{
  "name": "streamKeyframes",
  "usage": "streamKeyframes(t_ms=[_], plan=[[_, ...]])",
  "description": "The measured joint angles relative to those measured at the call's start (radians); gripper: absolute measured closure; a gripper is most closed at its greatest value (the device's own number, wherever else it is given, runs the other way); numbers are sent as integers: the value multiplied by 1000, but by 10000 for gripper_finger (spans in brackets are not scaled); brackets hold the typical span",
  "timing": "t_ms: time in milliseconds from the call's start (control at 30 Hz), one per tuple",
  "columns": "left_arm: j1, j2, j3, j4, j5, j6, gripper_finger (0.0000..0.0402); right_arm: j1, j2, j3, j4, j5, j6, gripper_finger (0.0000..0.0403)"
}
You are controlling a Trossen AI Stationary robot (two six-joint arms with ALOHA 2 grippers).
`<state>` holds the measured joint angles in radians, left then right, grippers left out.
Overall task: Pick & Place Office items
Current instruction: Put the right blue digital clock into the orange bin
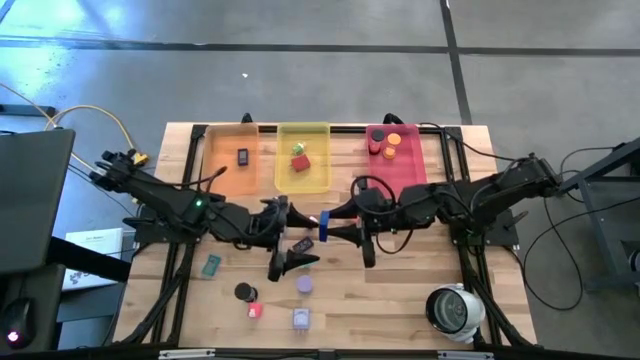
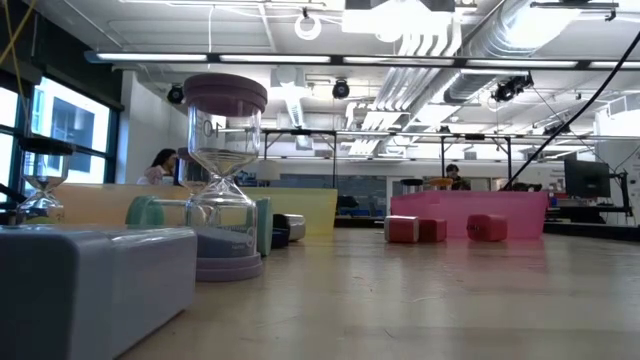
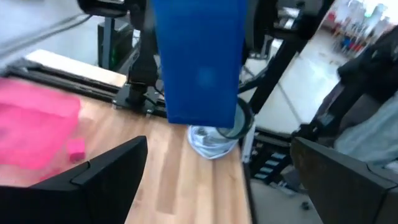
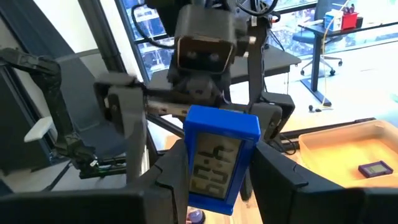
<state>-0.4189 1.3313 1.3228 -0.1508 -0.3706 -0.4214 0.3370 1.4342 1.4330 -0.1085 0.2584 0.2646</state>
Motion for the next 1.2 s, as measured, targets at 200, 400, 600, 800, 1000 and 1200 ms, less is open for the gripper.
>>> streamKeyframes(t_ms=[200,400,600,800,1000,1200], plan=[[37,-1,0,7,-5,73,14,-19,0,0,5,-8,-8,281],[52,-1,0,35,-3,70,14,-31,0,0,4,-31,-22,281],[52,-1,0,50,-3,70,14,-44,4,0,5,-51,-33,281],[69,1,0,50,-3,70,14,-63,13,0,15,-94,-28,281],[104,22,0,59,5,71,14,-72,13,0,15,-130,-23,281],[115,40,0,98,20,129,16,-74,13,0,9,-128,-26,281]])
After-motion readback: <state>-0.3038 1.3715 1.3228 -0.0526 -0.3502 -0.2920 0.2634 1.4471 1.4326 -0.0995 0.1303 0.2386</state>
